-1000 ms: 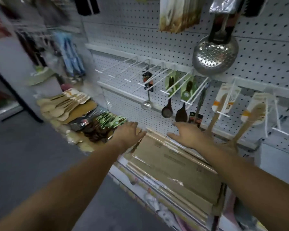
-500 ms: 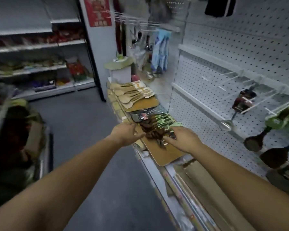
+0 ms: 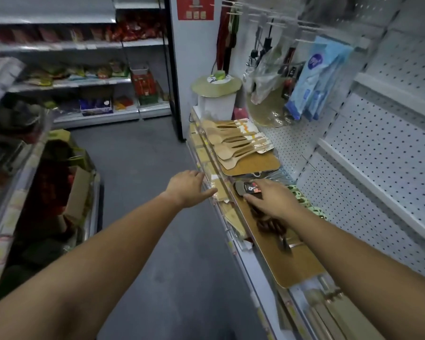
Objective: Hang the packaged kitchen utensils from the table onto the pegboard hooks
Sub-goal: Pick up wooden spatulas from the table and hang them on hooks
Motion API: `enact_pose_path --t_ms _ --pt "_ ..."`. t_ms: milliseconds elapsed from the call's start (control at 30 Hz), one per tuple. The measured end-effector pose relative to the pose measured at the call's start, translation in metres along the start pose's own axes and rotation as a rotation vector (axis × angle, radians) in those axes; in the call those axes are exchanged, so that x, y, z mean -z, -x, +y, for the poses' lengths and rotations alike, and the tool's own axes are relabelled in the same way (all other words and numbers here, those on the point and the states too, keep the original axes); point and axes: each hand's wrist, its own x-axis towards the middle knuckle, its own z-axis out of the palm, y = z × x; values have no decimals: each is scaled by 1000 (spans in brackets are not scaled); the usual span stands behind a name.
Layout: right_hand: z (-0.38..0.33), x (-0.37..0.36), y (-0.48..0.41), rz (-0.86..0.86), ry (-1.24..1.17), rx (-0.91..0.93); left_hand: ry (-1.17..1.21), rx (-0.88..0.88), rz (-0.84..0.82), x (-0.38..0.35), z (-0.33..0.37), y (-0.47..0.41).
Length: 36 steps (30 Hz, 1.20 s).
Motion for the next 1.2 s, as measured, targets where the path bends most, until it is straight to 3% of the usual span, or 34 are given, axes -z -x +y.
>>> enact_pose_path --t_ms 600,967,1200 --pt "15 22 -332 10 -53 29 -46 40 13 48 -110 -276" --pt "18 28 -491 52 -72 -200 -47 -182 20 43 -195 -473" --pt "44 4 -546 21 -119 -386 -55 -359 -57 23 -188 -585"
